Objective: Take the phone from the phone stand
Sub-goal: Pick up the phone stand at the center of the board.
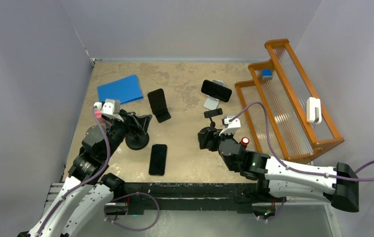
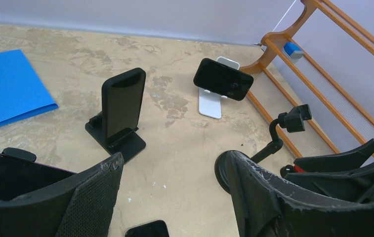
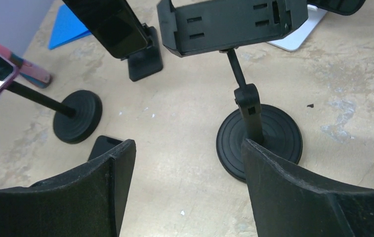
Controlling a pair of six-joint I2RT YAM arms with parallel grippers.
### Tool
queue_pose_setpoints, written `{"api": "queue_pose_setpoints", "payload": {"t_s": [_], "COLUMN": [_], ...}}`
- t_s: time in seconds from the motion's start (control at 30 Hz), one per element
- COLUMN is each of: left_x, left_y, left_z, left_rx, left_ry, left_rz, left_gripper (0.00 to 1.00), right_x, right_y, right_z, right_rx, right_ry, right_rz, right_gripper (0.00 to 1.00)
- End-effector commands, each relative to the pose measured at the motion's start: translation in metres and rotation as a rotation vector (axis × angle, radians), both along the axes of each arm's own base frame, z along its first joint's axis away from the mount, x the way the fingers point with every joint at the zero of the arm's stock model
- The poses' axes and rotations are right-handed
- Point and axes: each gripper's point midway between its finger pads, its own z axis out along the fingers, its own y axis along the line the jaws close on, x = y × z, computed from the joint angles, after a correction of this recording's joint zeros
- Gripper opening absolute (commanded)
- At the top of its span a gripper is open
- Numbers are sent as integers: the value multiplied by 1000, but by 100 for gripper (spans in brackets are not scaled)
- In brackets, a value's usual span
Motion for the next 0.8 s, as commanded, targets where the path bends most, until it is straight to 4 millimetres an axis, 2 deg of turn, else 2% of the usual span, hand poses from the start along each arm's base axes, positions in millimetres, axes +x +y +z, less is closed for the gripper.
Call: {"api": "queue_pose_setpoints", "payload": {"t_s": [0.0,0.2,0.53,0.77], "left_x": [2,2,2,3], "left_y": [-1,-3,-4,-5], "left_z": [13,11,10,9], "left_rx": [1,5,3,4], "left_ry": [-57,-46,-42,-36], "left_rz": [-10,-17,-22,-23], "left_gripper": [73,73,73,72], "right_x": [15,38,65,78], "right_y": [-1,-12,-22,-19], "right_z": [7,-13,-18,-11], "right_rx": [40,25,4,-24], "right_ry": [-23,23,-10,-43], "right_rz": [-90,-144,-146,-134], "right_gripper": [80,80,78,69]}}
